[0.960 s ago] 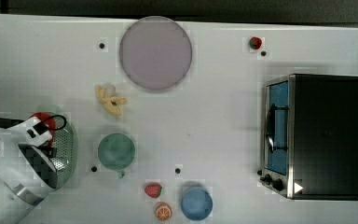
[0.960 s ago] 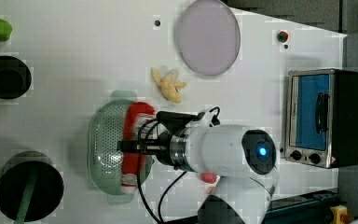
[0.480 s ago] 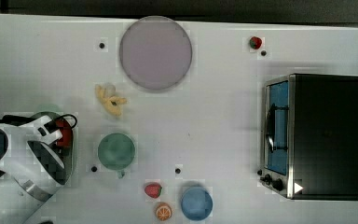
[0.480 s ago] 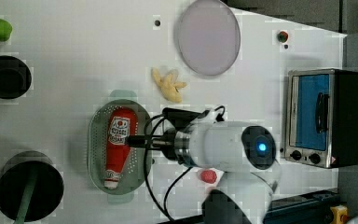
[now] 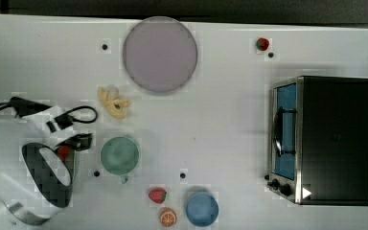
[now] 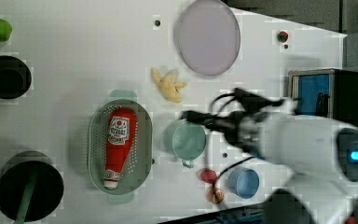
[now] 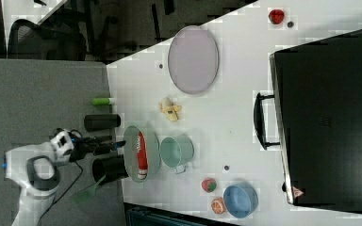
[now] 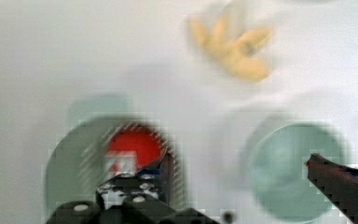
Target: Pick Ketchup from the table and place it in strainer.
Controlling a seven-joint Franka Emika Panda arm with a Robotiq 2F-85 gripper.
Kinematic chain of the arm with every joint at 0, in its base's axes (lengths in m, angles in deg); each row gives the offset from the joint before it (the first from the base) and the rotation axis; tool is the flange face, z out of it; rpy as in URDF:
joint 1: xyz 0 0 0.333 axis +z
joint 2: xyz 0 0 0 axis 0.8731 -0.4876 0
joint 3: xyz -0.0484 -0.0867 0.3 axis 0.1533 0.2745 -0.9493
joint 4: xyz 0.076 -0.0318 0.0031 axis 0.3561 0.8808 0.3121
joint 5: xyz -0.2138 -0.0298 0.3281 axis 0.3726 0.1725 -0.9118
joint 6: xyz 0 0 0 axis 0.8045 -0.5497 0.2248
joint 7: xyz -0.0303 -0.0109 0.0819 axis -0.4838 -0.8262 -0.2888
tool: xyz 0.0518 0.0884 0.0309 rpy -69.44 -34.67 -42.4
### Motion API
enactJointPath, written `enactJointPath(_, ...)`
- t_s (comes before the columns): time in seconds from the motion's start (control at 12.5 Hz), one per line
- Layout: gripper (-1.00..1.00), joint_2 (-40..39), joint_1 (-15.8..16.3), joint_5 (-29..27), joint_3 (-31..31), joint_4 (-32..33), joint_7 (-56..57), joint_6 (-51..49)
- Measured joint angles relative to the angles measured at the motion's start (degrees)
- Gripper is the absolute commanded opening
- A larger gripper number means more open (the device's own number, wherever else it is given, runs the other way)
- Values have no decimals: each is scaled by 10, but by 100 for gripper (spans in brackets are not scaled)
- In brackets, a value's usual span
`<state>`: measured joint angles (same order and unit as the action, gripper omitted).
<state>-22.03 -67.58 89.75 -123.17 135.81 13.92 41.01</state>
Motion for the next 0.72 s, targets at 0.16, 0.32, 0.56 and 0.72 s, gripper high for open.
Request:
enactJointPath(0.16, 100, 65, -21, -1, 41, -13, -1, -49)
enactJointPath(0.32, 100, 118, -34, -6, 97, -22, -1, -88)
enactJointPath(0.56, 100, 166, -49, -70, 190, -37, -1, -146)
enactJointPath(0.72, 100, 169, -57, -101, 244, -56, 13, -177)
